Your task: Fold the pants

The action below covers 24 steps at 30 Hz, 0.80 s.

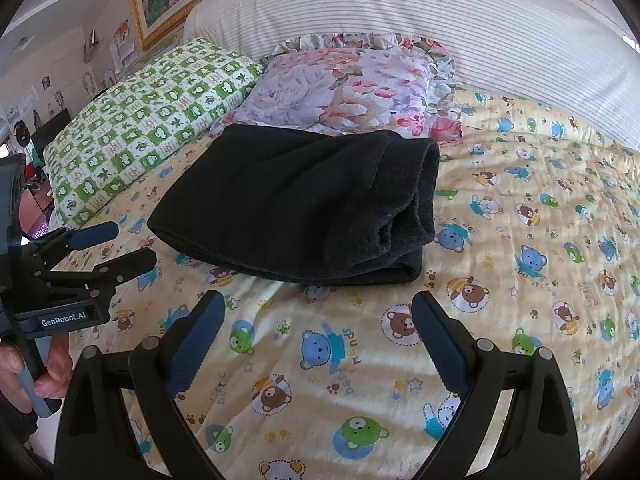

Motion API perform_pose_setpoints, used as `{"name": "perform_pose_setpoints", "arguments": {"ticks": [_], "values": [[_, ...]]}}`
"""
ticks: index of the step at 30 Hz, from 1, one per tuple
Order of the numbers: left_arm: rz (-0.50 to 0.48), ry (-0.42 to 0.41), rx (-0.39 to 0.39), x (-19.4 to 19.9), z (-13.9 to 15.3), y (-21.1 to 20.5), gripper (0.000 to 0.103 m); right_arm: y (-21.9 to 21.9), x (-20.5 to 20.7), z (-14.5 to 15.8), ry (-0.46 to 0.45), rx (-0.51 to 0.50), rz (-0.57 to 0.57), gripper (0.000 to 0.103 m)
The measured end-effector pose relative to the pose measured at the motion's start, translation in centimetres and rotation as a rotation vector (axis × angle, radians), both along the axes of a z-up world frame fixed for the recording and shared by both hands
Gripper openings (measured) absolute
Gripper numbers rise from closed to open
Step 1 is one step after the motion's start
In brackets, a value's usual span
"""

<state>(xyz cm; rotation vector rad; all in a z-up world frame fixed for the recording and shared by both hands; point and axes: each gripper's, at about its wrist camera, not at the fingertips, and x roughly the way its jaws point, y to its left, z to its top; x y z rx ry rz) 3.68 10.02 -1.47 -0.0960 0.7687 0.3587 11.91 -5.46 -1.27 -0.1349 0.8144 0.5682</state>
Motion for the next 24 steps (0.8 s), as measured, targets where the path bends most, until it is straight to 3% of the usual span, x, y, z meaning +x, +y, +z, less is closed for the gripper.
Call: {"name": "perform_pose_setpoints", "arguments": {"ticks": [24], "values": [[0.023,0.028,0.002,1.6,-1.0,0.9,0.084,0.9,1.6,-0.8,0.017,0.003,0.006,0.095]]}}
